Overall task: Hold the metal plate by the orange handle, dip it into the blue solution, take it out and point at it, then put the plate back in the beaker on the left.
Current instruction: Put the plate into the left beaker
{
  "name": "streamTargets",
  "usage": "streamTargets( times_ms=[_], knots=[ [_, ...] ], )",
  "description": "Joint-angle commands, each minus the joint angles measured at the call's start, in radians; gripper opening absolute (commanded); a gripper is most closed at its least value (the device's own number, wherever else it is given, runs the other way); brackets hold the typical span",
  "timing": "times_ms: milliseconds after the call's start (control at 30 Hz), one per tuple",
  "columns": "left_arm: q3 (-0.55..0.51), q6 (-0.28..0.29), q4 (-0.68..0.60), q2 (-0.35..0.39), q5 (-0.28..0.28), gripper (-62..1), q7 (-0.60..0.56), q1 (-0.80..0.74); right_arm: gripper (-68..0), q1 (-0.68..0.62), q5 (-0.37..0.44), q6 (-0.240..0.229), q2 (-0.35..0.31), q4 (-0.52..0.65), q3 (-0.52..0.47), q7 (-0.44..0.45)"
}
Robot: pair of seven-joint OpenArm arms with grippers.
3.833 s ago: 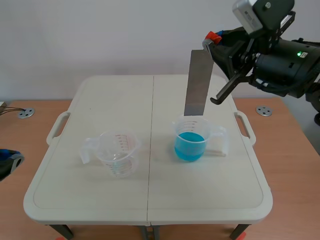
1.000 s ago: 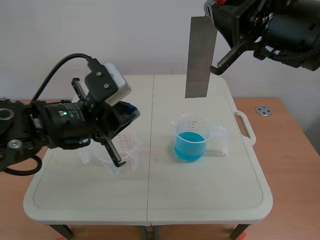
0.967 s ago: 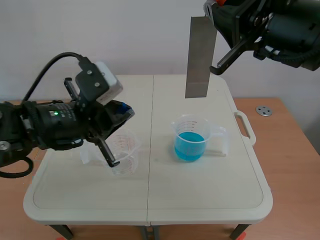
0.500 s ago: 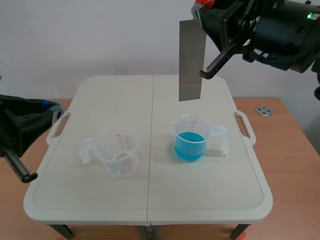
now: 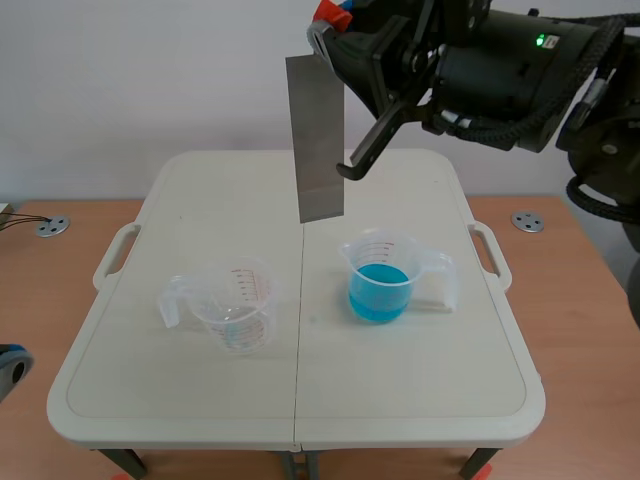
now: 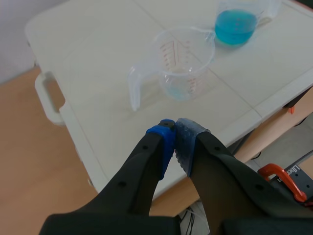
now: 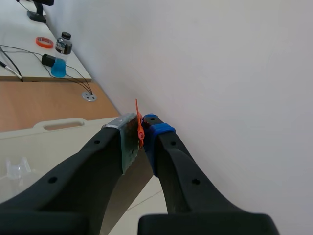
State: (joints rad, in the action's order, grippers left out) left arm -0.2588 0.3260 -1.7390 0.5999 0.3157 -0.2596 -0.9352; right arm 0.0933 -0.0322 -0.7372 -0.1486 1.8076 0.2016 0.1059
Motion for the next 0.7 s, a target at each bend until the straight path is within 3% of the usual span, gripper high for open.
streamTargets(
  times_ms=[0,367,667],
  knots=[
    [-0.02,0.001,-0.01,-0.027,0.011,-59.4,-0.025,-0.014,-66.2,0.041,0.018,0.011,0.026,0.021,0.004,0.001],
    [-0.053,0.0,-0.008,-0.109,0.006,-59.4,-0.029,-0.11,-66.2,0.096,0.011,0.011,0.126,0.014,0.126,-0.081],
    [-0.056,0.0,-0.008,-0.168,-0.06,-59.4,-0.028,-0.111,-66.2,0.109,0.01,0.015,0.174,-0.024,0.199,-0.108]
  ],
)
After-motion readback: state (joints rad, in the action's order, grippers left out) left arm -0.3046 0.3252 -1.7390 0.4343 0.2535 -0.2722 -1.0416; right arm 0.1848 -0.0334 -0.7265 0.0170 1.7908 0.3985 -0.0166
